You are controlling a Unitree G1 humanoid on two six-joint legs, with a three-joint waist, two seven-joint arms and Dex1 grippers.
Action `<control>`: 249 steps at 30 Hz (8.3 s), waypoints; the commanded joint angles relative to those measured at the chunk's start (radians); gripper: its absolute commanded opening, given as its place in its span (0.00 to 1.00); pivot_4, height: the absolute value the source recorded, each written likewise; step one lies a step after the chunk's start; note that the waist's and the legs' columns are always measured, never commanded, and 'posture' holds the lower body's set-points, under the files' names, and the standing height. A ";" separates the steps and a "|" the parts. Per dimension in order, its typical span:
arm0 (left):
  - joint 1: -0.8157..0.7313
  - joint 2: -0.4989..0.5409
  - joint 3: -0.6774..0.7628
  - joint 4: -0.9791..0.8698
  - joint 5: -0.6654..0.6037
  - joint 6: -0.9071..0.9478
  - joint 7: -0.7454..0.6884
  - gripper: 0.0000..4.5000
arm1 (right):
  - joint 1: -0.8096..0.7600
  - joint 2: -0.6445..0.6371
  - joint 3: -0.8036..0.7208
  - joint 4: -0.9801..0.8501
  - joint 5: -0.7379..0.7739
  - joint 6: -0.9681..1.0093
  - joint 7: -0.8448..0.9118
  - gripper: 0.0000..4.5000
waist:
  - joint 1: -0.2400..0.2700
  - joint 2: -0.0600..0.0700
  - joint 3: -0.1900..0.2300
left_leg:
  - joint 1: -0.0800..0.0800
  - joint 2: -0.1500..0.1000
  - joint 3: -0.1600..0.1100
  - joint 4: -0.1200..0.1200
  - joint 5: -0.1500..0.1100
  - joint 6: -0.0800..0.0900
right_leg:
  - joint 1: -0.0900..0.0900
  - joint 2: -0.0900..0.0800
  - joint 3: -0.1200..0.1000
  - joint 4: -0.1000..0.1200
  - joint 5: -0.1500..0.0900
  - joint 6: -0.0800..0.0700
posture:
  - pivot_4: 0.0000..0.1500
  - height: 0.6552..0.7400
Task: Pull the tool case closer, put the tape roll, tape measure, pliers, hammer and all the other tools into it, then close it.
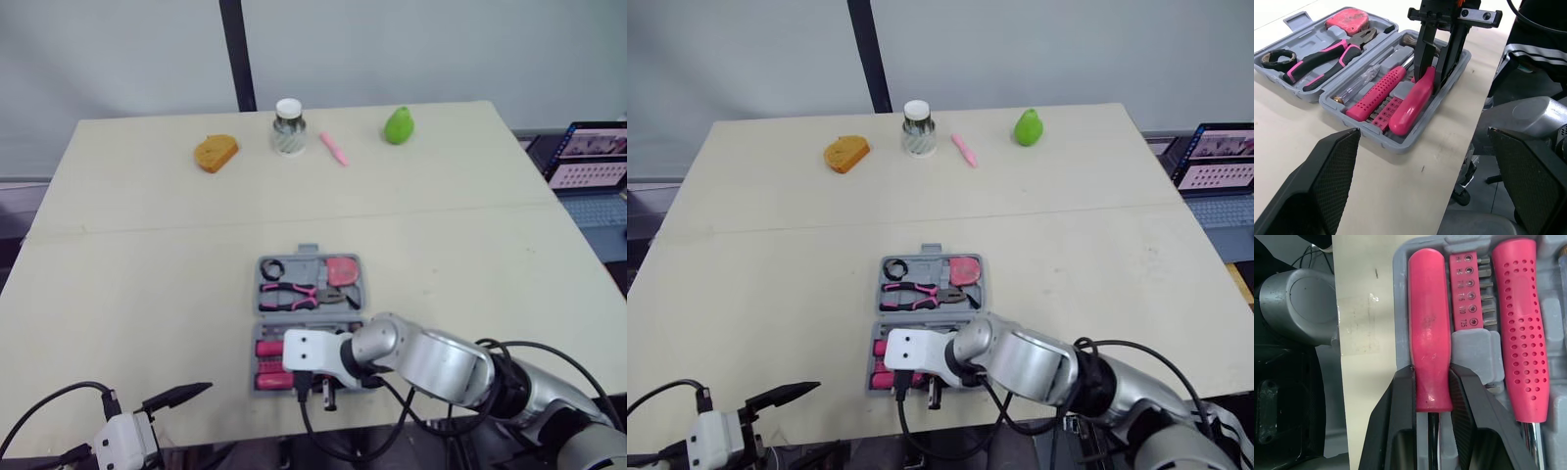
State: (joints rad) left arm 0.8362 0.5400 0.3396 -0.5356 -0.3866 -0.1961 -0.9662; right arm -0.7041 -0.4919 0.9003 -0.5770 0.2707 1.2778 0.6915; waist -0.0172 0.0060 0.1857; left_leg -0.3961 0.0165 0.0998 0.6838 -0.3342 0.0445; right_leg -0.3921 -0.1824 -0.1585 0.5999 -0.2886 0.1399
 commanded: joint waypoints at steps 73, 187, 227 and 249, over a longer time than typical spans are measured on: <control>-0.031 0.009 -0.056 0.000 0.033 -0.010 0.039 1.00 | 0.256 0.040 -0.245 0.029 0.039 -0.478 0.008 0.37 | -0.010 -0.004 -0.002 | 0.000 0.000 0.002 0.000 0.000 0.000 | -0.001 0.000 0.000 0.001 0.000 0.000 | 1.00 1.00; -0.088 0.020 -0.098 0.003 0.056 0.008 0.074 1.00 | 0.467 0.030 -0.261 0.308 -0.114 -0.617 0.140 0.01 | -0.008 -0.011 -0.014 | 0.007 0.003 0.003 0.000 -0.001 -0.002 | 0.002 0.001 0.000 0.002 -0.002 -0.005 | 1.00 1.00; -0.597 0.136 0.075 0.522 0.029 0.322 0.156 0.51 | 0.430 -0.246 -0.948 0.951 -0.035 -1.072 0.344 0.00 | 0.013 -0.009 -0.012 | 0.010 0.004 0.011 0.000 0.000 -0.002 | 0.001 0.000 0.001 0.009 -0.002 -0.004 | 1.00 1.00; -0.890 0.049 -0.328 0.536 0.143 0.499 0.178 0.01 | 0.342 -0.029 -0.696 0.669 -0.153 -0.858 0.267 0.00 | -0.011 -0.010 -0.012 | 0.011 0.010 0.014 0.000 0.000 -0.006 | 0.000 0.007 0.000 0.011 -0.002 -0.004 | 1.00 1.00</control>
State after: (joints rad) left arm -0.0435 0.5897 0.0138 0.0143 -0.2535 0.3068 -0.7911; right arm -0.3689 -0.5232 0.1975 0.1420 0.1001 0.3978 0.9428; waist -0.0279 -0.0041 0.1732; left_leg -0.3848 0.0268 0.1132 0.6834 -0.3342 0.0382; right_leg -0.3921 -0.1758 -0.1583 0.6106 -0.2909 0.1356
